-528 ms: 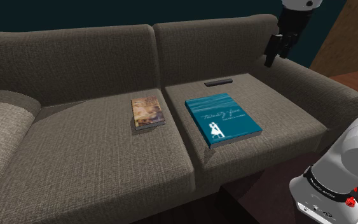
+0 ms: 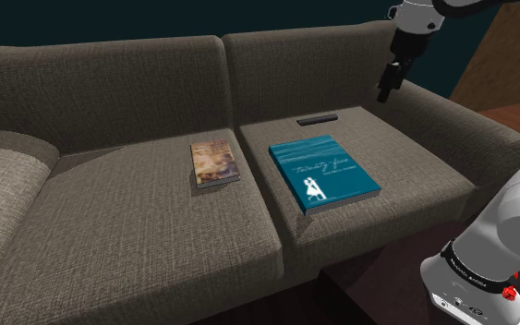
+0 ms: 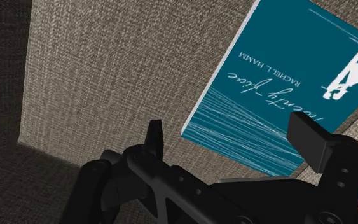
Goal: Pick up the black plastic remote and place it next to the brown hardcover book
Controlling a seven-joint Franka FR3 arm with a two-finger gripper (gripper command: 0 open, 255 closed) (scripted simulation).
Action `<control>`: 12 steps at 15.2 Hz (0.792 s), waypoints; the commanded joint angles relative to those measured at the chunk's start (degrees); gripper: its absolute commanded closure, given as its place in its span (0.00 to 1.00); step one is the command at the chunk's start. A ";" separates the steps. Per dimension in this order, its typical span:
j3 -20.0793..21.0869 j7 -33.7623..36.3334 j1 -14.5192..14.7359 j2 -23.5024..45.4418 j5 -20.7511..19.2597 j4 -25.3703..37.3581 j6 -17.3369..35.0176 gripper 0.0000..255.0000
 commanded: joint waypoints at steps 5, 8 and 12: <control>-7.32 -14.92 1.90 9.49 -2.06 1.41 9.39 0.00; -10.71 -22.47 3.16 15.38 -1.73 3.48 13.71 0.00; -14.62 -33.03 4.88 24.12 0.54 7.51 18.76 0.00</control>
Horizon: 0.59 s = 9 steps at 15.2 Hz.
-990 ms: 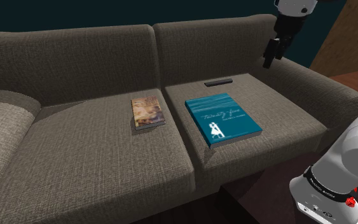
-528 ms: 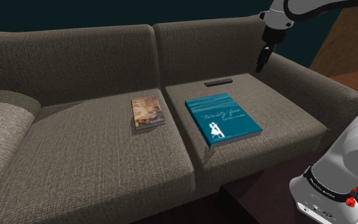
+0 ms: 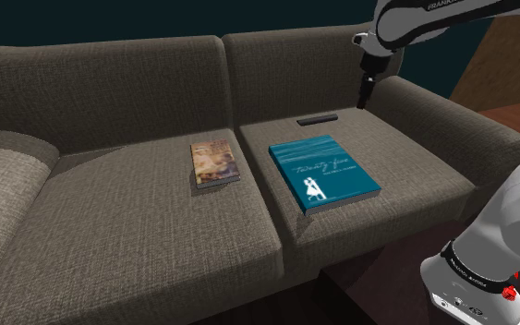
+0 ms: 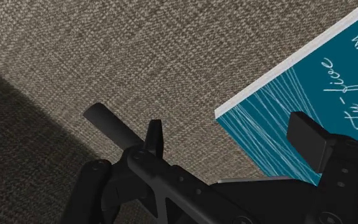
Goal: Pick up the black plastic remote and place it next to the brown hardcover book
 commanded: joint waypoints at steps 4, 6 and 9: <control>-3.59 -14.12 1.58 11.99 5.12 6.43 5.41 0.00; -4.13 -19.77 1.59 16.90 7.89 9.59 6.79 0.00; -3.92 -27.92 0.84 24.25 12.14 14.93 8.10 0.00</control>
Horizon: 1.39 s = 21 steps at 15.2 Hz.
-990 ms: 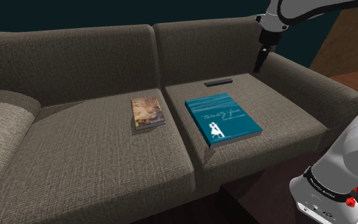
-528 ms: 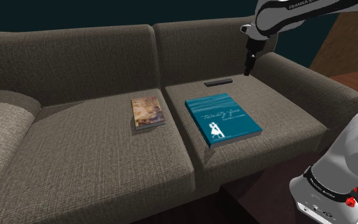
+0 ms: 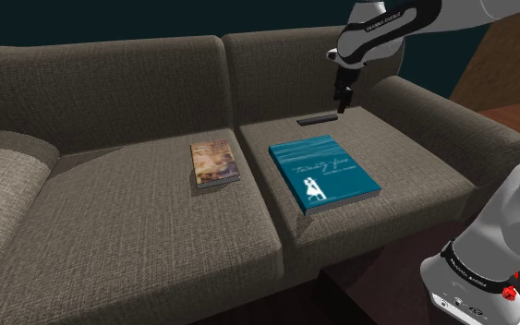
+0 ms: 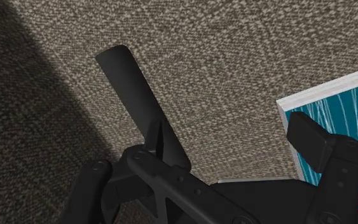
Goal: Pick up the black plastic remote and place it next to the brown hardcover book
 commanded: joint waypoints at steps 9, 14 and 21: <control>4.90 -20.26 -4.94 21.05 9.13 19.32 0.21 0.00; 5.29 -20.86 -5.24 23.27 10.13 18.69 2.94 0.00; 5.56 -21.16 -5.46 24.49 10.64 18.49 4.31 0.00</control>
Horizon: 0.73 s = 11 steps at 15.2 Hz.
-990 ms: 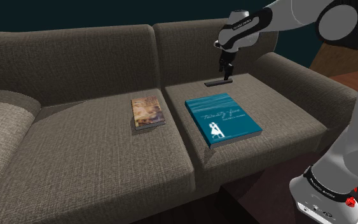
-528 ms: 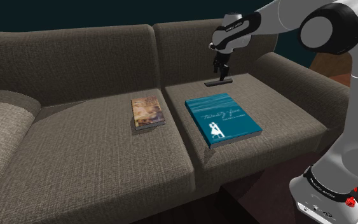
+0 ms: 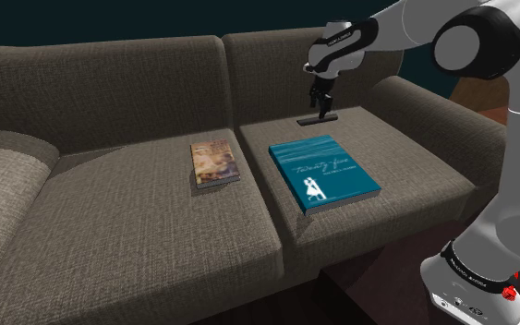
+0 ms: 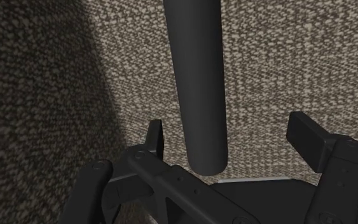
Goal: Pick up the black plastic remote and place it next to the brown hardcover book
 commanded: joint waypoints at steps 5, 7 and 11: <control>0.16 0.09 0.38 3.66 -0.14 -1.16 6.52 1.00; 0.23 -0.01 0.31 3.95 -0.01 -1.15 6.81 1.00; 0.10 -0.08 0.46 3.14 -0.17 -2.35 7.23 1.00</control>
